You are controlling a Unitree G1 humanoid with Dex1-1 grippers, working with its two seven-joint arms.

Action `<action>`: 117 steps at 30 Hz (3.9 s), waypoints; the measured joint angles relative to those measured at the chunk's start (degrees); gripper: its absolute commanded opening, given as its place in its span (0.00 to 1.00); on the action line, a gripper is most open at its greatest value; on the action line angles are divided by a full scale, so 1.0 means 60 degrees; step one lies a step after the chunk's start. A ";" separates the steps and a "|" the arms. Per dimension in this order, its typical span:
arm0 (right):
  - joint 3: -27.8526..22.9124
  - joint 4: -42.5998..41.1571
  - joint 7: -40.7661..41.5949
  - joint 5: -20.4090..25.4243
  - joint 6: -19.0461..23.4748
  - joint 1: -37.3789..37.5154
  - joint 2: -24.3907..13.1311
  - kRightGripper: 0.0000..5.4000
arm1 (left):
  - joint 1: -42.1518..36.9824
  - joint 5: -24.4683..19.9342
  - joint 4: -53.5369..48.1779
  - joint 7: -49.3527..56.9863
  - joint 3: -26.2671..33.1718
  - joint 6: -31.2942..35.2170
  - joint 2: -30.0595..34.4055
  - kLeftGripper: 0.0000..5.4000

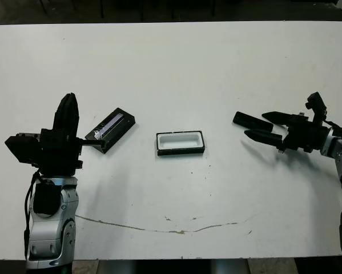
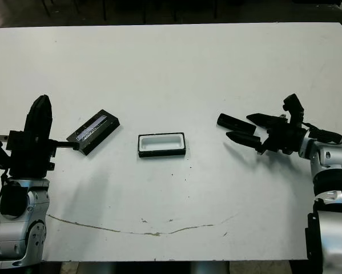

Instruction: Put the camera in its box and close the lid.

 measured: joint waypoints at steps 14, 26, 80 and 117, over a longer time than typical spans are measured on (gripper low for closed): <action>0.0020 -0.0346 -0.1097 -0.0309 -0.0912 0.0450 0.0088 0.67 | 0.0016 -0.0023 0.0087 -0.0049 0.0026 -0.0014 0.0001 0.00; 0.1111 0.0061 -0.0253 -0.1333 -0.1756 -0.0046 -0.0575 0.27 | 0.0015 -0.0202 0.0085 -0.0088 0.0066 -0.0016 0.0023 0.00; 0.4232 -0.7118 0.1055 -0.1551 0.2647 -0.2099 0.0001 0.09 | 0.0344 0.0397 -0.0220 0.0403 -0.0271 0.0093 -0.0030 0.00; 0.5624 -0.7616 0.1241 -0.3002 0.2359 -0.1759 0.0120 0.09 | 0.0407 0.0472 -0.0262 0.0515 -0.0344 0.0050 -0.0031 0.00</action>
